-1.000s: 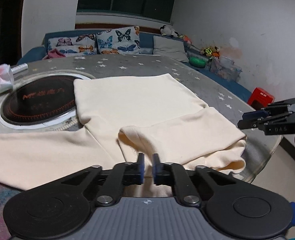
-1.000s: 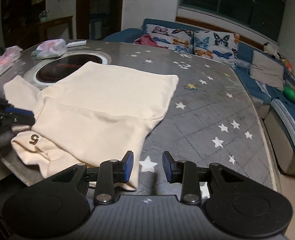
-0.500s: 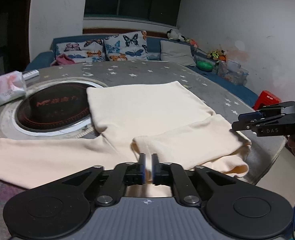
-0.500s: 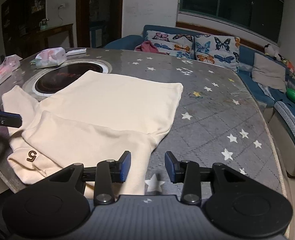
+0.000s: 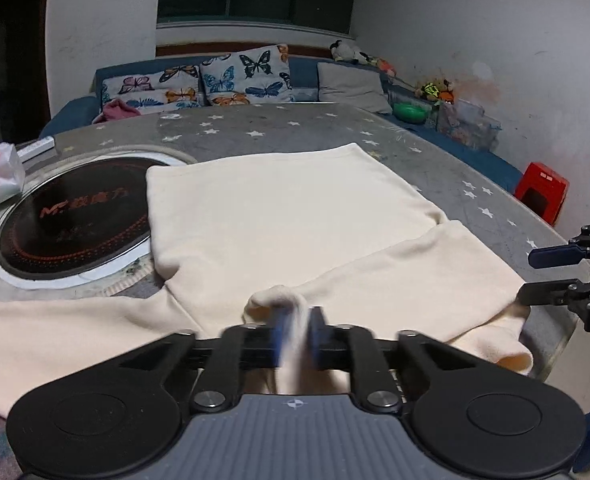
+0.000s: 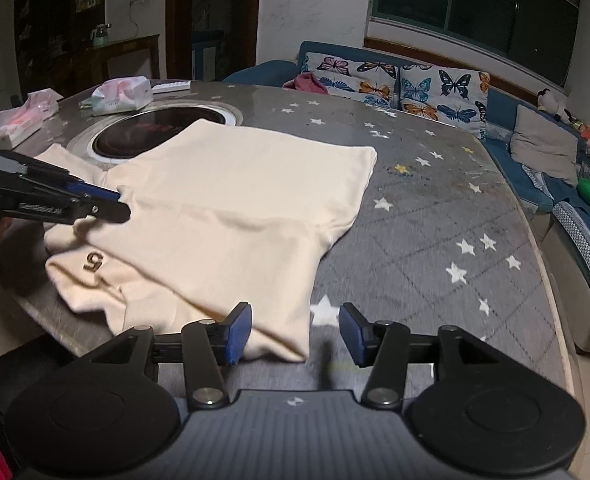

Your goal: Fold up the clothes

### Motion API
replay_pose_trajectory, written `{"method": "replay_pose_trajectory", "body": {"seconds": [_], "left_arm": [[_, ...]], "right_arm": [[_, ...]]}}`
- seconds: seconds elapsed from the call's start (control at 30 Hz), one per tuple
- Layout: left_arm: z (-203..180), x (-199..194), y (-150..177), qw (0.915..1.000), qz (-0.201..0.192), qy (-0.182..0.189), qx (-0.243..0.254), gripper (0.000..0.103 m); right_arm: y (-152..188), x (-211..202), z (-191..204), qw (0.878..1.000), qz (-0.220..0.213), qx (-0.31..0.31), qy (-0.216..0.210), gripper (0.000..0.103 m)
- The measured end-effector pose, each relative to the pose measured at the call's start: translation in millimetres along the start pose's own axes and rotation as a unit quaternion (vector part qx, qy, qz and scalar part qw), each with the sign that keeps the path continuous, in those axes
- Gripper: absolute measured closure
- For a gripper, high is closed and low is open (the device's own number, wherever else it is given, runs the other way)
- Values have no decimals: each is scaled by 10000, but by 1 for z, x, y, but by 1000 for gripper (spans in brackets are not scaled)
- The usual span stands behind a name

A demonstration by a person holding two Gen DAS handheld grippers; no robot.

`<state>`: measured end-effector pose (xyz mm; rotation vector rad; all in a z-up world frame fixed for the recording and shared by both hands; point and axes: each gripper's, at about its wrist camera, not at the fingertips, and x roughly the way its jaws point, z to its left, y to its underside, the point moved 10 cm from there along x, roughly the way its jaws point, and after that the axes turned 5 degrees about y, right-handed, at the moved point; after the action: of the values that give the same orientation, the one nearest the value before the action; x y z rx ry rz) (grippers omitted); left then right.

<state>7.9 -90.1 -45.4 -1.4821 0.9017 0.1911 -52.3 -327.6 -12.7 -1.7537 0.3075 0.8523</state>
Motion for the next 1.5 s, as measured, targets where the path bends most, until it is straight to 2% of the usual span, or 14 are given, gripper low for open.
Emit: {"method": "replay_pose_trajectory", "body": {"seconds": [0.1, 0.3, 0.4, 0.53, 0.7, 0.87, 1.07, 1.2, 1.37, 1.5], "left_arm": [[-3, -8, -10, 9999, -155, -25, 9, 98], [-15, -40, -54, 9970, -758, 92, 95, 98], [-15, -45, -60, 9962, -851, 126, 122, 98], [-8, -34, -46, 9984, -557, 21, 129, 98], [3, -22, -28, 9996, -271, -70, -66, 94], [9, -27, -21, 9993, -232, -286, -59, 93], [19, -35, -16, 9983, -335, -427, -200, 93], [17, -27, -5, 9991, -173, -323, -199, 93], [16, -19, 9, 9995, -20, -268, -134, 93], [22, -30, 12, 9992, -71, -309, -247, 92]], "right_arm": [[3, 0, 0, 10000, -1, -8, 9, 50], [1, 1, 5, 9999, -74, -19, -94, 50], [2, 2, 6, 9999, -68, 7, -147, 50], [0, 2, 4, 9997, -98, 91, -211, 52], [-20, 5, -6, 9992, -289, 238, -162, 58], [-40, 23, 1, 9990, -363, 93, -252, 67], [-53, 52, 13, 9988, -318, -98, -351, 68], [-52, 69, 11, 9993, -178, -40, -312, 68], [-53, 69, 9, 9997, -128, -140, -184, 68], [-58, 62, 27, 9984, -174, -396, -361, 68]]}}
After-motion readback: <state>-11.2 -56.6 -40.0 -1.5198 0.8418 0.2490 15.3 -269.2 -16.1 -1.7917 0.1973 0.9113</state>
